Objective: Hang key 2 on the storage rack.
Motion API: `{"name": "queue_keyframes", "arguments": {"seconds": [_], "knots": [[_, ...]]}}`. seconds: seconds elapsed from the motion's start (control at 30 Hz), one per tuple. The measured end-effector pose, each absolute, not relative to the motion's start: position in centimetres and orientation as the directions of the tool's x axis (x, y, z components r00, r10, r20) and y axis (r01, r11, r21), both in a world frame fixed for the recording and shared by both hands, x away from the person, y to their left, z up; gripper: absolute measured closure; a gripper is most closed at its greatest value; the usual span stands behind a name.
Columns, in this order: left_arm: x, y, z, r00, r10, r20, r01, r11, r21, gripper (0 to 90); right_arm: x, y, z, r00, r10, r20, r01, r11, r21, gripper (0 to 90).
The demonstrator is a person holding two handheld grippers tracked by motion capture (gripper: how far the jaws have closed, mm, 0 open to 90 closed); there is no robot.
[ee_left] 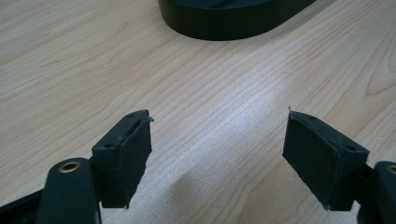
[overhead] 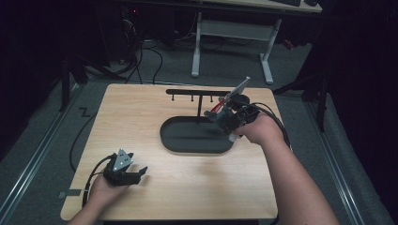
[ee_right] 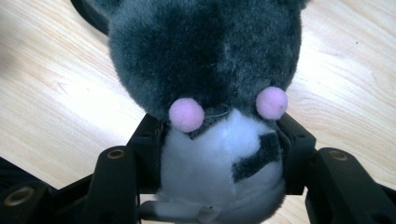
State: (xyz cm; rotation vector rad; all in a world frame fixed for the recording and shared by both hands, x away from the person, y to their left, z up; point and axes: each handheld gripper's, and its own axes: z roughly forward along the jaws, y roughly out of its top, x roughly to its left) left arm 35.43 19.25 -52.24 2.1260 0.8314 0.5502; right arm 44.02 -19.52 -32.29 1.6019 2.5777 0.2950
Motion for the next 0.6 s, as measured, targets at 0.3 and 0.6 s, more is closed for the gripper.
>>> {"name": "queue_keyframes", "arguments": {"seconds": [0.3, 0.6], "knots": [[35.4, 19.2, -52.2, 0.695, 0.711, 0.111, 0.376, -0.49, 0.786, 23.8, 45.3, -19.3, -31.7, -0.418, 0.908, 0.021, 0.889, 0.405, 0.213, 47.2], [35.4, 19.3, -52.2, 0.697, 0.709, 0.11, 0.375, -0.492, 0.786, 23.8, 46.5, -18.7, -30.6, -0.405, 0.914, 0.021, 0.891, 0.39, 0.231, 47.2]]}}
